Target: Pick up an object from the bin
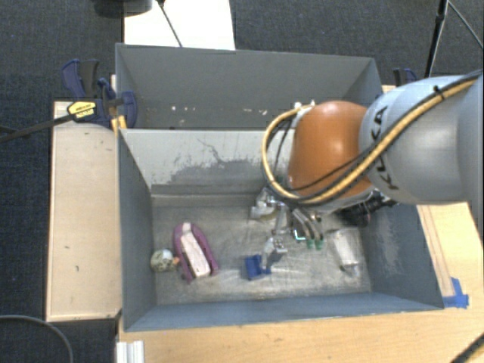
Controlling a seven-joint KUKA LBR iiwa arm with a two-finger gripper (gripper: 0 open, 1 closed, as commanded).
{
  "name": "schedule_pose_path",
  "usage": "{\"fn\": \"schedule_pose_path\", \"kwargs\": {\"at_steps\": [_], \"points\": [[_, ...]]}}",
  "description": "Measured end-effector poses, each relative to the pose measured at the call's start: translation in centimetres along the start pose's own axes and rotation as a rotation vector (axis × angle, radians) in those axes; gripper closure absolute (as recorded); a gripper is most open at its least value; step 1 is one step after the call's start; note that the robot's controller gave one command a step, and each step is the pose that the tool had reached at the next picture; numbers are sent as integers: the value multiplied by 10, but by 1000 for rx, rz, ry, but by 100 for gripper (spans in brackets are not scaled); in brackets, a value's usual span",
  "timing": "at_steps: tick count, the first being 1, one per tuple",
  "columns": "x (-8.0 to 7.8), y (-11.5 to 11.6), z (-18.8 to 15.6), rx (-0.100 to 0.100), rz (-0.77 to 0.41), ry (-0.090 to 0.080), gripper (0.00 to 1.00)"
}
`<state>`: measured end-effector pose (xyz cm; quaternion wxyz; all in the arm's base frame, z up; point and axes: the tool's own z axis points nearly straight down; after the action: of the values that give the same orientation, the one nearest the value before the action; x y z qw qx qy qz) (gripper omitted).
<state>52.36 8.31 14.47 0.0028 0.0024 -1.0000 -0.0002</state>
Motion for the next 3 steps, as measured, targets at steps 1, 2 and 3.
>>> {"fn": "schedule_pose_path", "kwargs": {"at_steps": [1,2,3], "points": [[16,-55,54,1,201,-3,0],[41,19,68,-3,327,-5,0],[39,16,67,-2,333,-11,100]]}}
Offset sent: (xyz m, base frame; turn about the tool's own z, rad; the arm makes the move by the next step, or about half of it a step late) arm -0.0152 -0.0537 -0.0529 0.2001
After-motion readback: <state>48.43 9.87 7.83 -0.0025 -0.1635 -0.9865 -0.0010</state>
